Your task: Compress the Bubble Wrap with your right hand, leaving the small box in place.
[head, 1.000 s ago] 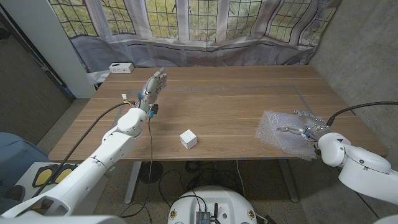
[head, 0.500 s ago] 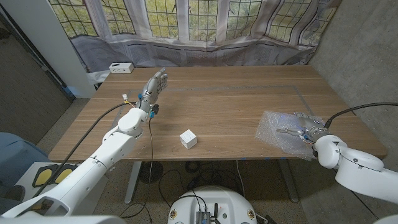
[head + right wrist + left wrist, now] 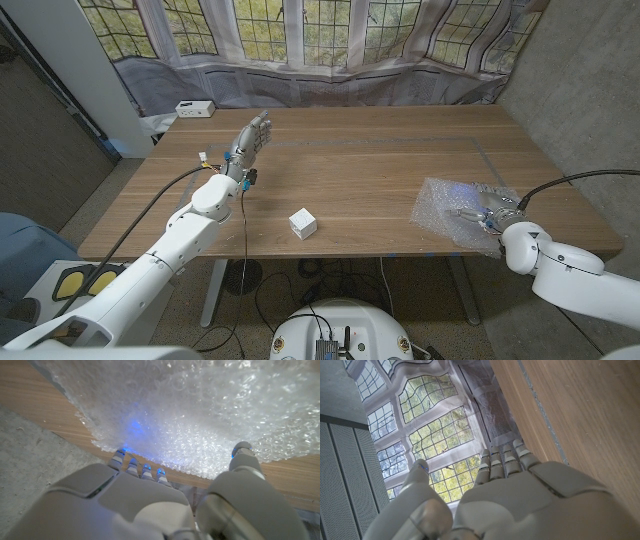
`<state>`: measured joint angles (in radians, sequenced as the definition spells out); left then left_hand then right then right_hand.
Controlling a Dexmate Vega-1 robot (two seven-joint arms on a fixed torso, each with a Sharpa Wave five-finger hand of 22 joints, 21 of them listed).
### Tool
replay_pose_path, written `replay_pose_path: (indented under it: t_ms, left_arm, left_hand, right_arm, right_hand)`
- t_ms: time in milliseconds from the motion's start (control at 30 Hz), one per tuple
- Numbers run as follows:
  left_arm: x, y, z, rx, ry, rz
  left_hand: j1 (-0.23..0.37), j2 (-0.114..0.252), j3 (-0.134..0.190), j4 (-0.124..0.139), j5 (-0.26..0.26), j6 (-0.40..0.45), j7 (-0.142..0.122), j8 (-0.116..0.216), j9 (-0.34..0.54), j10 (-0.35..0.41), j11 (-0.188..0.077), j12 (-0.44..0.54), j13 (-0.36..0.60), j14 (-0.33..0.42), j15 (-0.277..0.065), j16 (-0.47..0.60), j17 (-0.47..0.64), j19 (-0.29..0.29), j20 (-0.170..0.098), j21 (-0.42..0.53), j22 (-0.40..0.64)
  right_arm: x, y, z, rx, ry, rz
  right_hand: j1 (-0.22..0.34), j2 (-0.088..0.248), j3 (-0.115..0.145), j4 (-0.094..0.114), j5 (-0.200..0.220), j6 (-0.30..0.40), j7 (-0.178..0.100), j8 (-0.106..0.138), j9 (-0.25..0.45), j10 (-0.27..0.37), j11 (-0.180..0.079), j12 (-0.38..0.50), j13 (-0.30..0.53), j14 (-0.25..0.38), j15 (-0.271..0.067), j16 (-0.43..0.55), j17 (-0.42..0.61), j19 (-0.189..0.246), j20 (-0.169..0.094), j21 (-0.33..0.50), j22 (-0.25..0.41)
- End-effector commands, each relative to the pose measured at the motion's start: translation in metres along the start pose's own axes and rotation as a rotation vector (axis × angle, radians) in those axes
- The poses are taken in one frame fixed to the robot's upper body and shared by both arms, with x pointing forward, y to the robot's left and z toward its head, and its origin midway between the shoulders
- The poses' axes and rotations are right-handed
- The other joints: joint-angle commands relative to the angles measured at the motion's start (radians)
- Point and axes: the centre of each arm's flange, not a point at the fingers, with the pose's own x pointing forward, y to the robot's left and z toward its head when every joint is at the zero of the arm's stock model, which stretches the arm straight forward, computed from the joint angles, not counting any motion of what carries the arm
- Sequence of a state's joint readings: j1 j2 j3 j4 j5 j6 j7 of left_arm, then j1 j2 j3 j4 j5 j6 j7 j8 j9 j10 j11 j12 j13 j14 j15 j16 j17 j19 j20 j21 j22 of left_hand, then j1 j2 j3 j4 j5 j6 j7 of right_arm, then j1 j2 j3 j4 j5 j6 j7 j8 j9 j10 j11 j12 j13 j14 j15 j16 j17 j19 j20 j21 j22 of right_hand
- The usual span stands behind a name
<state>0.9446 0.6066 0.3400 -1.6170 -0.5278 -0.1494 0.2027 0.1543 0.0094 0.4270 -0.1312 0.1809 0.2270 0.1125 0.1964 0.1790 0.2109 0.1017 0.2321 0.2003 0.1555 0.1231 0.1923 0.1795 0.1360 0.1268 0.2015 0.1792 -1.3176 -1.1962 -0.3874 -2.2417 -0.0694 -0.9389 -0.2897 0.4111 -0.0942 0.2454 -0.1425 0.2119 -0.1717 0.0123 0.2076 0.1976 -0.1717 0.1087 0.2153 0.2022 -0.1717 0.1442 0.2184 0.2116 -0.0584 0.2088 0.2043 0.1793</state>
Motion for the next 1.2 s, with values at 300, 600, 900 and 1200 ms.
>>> replay_pose_path:
  t_ms: [300,600,900,1200]
  left_arm:
    - [0.0,-0.002,-0.001,-0.002,0.002,0.0]
    - [0.0,-0.003,-0.001,-0.002,0.005,-0.004]
    - [0.0,-0.001,-0.002,-0.003,0.009,0.0]
    - [-0.001,0.002,-0.003,-0.009,0.011,0.006]
  left_hand:
    - [0.004,0.005,0.003,-0.001,-0.003,0.014,-0.002,-0.003,0.002,0.009,0.003,-0.004,0.002,0.011,-0.002,-0.001,0.001,-0.001,0.016,-0.001,0.003]
    - [0.004,0.005,0.003,-0.001,-0.003,0.016,-0.002,-0.003,0.003,0.009,0.002,-0.004,0.002,0.011,-0.002,-0.002,0.001,-0.002,0.018,-0.002,0.003]
    - [0.004,0.005,0.002,-0.001,-0.003,0.018,-0.003,-0.002,0.003,0.011,0.001,-0.004,0.002,0.011,-0.003,-0.002,0.001,-0.002,0.02,-0.001,0.003]
    - [0.004,0.006,0.002,0.0,-0.003,0.022,-0.007,-0.002,0.003,0.016,-0.001,-0.003,0.003,0.012,-0.004,-0.002,0.001,-0.003,0.024,-0.001,0.003]
  right_arm:
    - [0.01,0.014,-0.004,-0.022,0.044,0.07]
    - [0.011,0.018,-0.004,-0.022,0.054,0.085]
    - [0.015,0.02,-0.004,0.002,0.039,0.077]
    - [0.02,0.019,-0.002,0.033,0.025,0.067]
  right_hand:
    - [0.026,0.01,0.01,-0.004,0.011,-0.023,-0.008,0.003,0.002,-0.061,-0.006,0.002,0.004,-0.044,0.002,0.005,0.003,0.019,0.002,0.008,0.003]
    - [0.144,0.061,0.064,-0.029,0.012,-0.018,0.0,0.006,0.002,-0.053,0.0,0.01,0.004,0.007,-0.006,0.016,0.0,0.144,-0.007,0.038,0.001]
    - [0.346,0.044,0.113,-0.033,0.008,0.028,0.016,0.007,0.002,0.004,-0.003,0.041,0.003,0.158,-0.047,0.032,-0.008,0.453,-0.028,0.097,-0.005]
    - [0.471,0.036,0.118,-0.025,0.013,0.134,0.076,0.013,0.002,0.165,-0.009,0.102,0.001,0.33,-0.091,0.058,-0.005,0.681,-0.195,0.113,-0.01]
